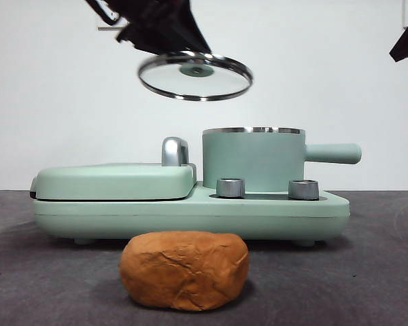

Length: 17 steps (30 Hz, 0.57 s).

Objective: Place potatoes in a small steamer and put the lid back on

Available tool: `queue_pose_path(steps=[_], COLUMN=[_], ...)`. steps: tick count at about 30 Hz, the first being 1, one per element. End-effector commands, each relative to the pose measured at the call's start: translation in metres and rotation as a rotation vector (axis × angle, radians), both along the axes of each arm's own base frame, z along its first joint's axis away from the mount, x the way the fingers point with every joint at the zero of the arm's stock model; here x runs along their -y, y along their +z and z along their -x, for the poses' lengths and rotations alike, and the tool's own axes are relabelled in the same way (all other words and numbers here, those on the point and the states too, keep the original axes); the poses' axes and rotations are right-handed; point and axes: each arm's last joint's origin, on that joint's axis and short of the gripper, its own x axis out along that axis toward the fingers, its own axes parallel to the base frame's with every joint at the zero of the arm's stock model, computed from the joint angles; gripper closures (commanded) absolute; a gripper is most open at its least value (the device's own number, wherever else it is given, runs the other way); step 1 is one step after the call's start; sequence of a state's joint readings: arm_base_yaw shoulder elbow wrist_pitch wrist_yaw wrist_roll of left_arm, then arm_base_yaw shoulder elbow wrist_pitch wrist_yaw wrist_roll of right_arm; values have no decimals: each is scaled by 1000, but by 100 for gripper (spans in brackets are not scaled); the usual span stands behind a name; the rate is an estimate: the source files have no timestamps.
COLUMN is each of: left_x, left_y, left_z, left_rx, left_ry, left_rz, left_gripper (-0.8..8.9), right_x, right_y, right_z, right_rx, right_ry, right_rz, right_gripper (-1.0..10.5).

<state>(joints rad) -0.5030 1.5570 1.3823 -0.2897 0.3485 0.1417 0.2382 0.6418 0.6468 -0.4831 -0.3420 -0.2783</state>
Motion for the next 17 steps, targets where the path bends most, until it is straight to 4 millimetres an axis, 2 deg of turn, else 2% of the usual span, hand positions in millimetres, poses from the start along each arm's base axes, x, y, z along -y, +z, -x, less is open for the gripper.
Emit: queue_pose_path(steps=[1, 8, 17], left_x=[-10, -45, -83], left_y=[9, 0, -17], left_z=[11, 43, 85], left_rx=[44, 38, 6], left_ry=[1, 57, 180], left_rz=[26, 32, 66], left_gripper=[804, 804, 804], right_x=[-3, -19, -58], right_y=[6, 0, -19], right_z=[0, -1, -5], right_rx=[-4, -50, -160], right_ry=[35, 164, 378], right_rz=[-24, -5, 61], right_gripper=[735, 731, 667])
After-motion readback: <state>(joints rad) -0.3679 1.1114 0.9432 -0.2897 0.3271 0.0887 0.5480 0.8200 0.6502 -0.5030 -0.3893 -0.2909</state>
